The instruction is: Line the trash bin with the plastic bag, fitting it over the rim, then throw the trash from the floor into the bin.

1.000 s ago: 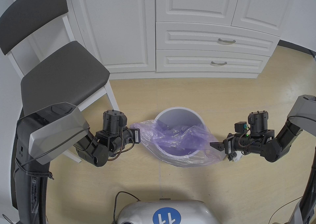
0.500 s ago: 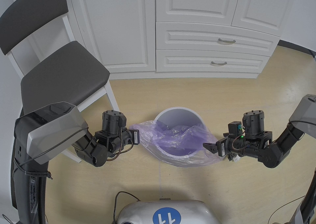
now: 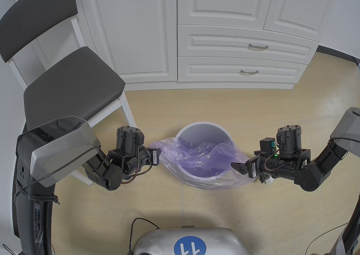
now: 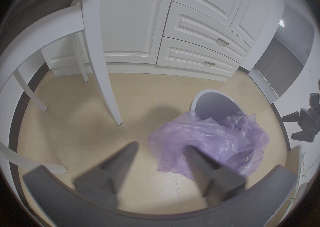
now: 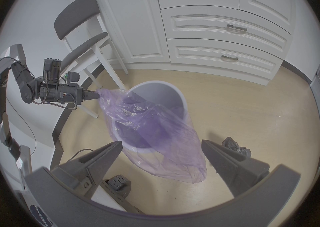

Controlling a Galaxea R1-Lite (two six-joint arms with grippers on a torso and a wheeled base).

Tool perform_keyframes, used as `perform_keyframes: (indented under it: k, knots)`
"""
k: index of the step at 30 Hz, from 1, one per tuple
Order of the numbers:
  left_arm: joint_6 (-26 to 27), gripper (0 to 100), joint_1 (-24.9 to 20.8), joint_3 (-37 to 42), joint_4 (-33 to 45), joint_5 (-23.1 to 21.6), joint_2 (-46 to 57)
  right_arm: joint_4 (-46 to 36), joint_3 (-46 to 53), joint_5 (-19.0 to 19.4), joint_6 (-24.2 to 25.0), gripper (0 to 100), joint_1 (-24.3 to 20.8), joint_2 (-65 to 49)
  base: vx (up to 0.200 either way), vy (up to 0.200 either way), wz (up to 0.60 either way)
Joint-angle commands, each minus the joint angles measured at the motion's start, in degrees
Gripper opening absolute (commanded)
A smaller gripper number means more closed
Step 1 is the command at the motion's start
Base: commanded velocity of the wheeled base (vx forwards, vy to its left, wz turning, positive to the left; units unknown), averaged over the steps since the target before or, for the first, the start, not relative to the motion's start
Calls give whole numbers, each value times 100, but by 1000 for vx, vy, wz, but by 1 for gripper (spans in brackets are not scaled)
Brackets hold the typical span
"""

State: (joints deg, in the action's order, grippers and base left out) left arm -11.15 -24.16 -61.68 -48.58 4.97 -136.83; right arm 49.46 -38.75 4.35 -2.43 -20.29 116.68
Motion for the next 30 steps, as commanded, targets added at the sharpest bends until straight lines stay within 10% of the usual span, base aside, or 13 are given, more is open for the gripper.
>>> perform_keyframes:
  k: [1, 30]
  knots:
    - [52, 100, 17, 42, -2, 4, 42, 3, -1, -5, -4, 100, -2, -13, 0, 0, 0]
    - [474, 100, -221, 737, 1000, -58, 1387, 11, 122, -549, -100, 100, -265, -128, 0, 0, 0]
